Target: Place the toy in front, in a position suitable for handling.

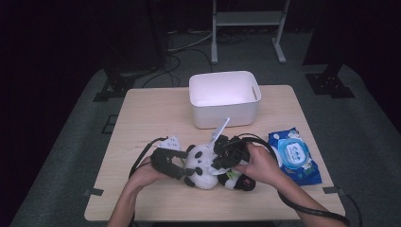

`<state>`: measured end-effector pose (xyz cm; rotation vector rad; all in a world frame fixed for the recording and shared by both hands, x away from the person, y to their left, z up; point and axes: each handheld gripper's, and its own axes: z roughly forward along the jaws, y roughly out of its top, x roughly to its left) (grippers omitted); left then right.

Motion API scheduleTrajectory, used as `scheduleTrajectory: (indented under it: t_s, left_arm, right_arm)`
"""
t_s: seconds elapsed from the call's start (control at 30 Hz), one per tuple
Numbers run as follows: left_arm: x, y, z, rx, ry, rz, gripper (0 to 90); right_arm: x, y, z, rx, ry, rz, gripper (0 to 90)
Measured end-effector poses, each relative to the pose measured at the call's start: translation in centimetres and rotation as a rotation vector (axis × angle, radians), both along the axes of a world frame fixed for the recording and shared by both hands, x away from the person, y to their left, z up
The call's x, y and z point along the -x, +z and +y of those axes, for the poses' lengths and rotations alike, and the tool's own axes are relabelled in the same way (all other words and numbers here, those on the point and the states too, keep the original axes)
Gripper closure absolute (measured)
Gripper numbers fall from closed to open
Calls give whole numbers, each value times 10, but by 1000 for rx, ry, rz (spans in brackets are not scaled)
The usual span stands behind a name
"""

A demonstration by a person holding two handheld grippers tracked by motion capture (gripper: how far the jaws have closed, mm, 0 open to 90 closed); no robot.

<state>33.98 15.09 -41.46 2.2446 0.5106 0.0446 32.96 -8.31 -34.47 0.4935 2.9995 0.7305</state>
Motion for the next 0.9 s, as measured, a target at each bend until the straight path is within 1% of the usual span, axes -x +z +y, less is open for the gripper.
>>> scheduleTrajectory:
  t_s: [0.03, 0.07, 0.1, 0.13, 0.2, 0.23, 0.27, 0.3, 0.33, 0.37, 0.4, 0.43, 0.47, 0.5, 0.53, 0.63, 0.7, 0.73, 0.77, 0.8, 0.83, 0.87, 0.9]
  left_arm:
    - [0, -1, 0, 2, 0, 3, 245]
    - [0, -2, -1, -2, -15, -4, 236]
    - [0, -2, -1, -2, -15, -4, 216]
    - [1, -3, -2, -2, -22, -7, 216]
    - [0, -3, -1, 1, -17, -7, 218]
    - [0, -2, -1, -2, -18, -11, 218]
    - [0, -1, 0, 1, -17, -13, 218]
    - [0, 0, 0, 1, -15, -17, 219]
    - [1, 1, 1, 8, -14, -19, 219]
    - [2, 2, 0, 11, -15, -20, 219]
    - [2, 3, 0, 8, -18, -24, 219]
    - [2, 3, 0, 8, -18, -25, 218]
    - [3, 4, 0, 6, -22, -23, 221]
    - [3, 4, 0, 5, -25, -22, 221]
    - [3, 4, -1, 6, -24, -25, 222]
    - [3, 4, -2, 2, -22, -25, 223]
    - [2, 4, -2, 1, -23, -28, 222]
    - [2, 3, -3, 2, -24, -27, 221]
    - [2, 3, -3, 1, -28, -25, 221]
    - [2, 2, -3, -1, -30, -26, 219]
    - [2, 2, -3, 0, -31, -24, 219]
    - [2, 2, -3, 0, -30, -22, 216]
    - [2, 2, -2, 1, -25, -21, 216]
  right_arm:
    - [-3, -1, 0, -3, -6, -1, 824]
    - [-7, -4, 1, -13, -16, -2, 823]
    - [-9, -5, 3, -15, -18, -9, 823]
    - [-9, -5, 3, -15, -18, -9, 823]
    - [-6, -3, 6, -8, -13, -18, 823]
    - [-3, 0, 6, -2, -5, -39, 824]
    - [-1, 2, 6, -6, -4, -50, 825]
    - [1, 11, 0, -39, -2, -58, 823]
    - [1, 11, 0, -39, -2, -58, 823]
    - [4, 19, -8, -45, -16, -86, 822]
    - [4, 19, -8, -45, -16, -86, 822]
    - [5, 22, -14, -41, -25, -100, 822]
    - [8, 24, -27, -47, -51, -98, 822]
    - [8, 24, -27, -47, -51, -98, 822]
    - [12, 23, -41, -52, -79, -87, 822]
    - [17, 15, -63, -70, -112, -67, 822]
    - [21, 6, -73, -78, -136, -47, 822]
    - [23, 2, -76, -80, -140, -43, 822]
    - [23, 2, -76, -80, -140, -43, 822]
    - [24, -8, -79, -73, -146, -30, 820]
    - [24, -8, -79, -73, -146, -30, 820]
    - [23, -17, -77, -77, -158, -14, 819]
    - [23, -17, -77, -77, -158, -14, 819]
